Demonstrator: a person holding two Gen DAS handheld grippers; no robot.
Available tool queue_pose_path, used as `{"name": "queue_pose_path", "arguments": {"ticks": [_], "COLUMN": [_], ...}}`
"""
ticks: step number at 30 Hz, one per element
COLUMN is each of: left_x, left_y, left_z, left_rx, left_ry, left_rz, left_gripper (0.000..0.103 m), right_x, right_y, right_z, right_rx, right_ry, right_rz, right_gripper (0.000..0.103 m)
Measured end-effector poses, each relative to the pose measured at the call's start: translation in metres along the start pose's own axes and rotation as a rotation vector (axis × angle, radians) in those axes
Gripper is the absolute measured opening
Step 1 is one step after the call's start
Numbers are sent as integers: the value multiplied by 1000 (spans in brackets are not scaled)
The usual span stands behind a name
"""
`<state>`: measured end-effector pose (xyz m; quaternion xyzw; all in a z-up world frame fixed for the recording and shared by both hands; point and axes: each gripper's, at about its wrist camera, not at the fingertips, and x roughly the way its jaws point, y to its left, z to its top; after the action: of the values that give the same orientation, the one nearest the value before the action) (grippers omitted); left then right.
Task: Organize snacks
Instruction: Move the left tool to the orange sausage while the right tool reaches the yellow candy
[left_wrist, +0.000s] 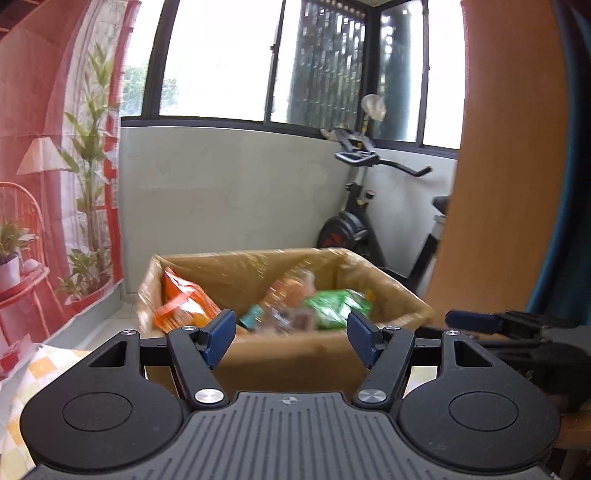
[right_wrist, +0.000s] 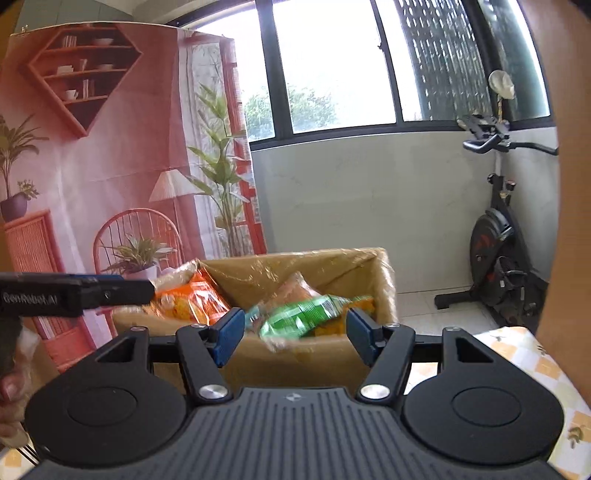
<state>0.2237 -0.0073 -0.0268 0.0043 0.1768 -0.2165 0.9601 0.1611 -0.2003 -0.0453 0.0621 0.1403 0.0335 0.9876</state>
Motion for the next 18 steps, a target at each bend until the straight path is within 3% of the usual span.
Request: {"name": "queue_pose_path", "arguments": {"ticks": [10,18], "left_x": [12,40], "left_y": [-39,-40], "left_z": [-68,-107], "left_rx": [8,-53], "left_ry": [98,201], "left_rz": [-105,-125], "left_gripper": [69,68], "right_x": [-45,-49], "right_y": [-19,-28], "right_z": [-87,-139], "right_rx": [-32,-42], "right_ry": [169,341], "right_rz": [-86,-85], "right_gripper": [64,63]}}
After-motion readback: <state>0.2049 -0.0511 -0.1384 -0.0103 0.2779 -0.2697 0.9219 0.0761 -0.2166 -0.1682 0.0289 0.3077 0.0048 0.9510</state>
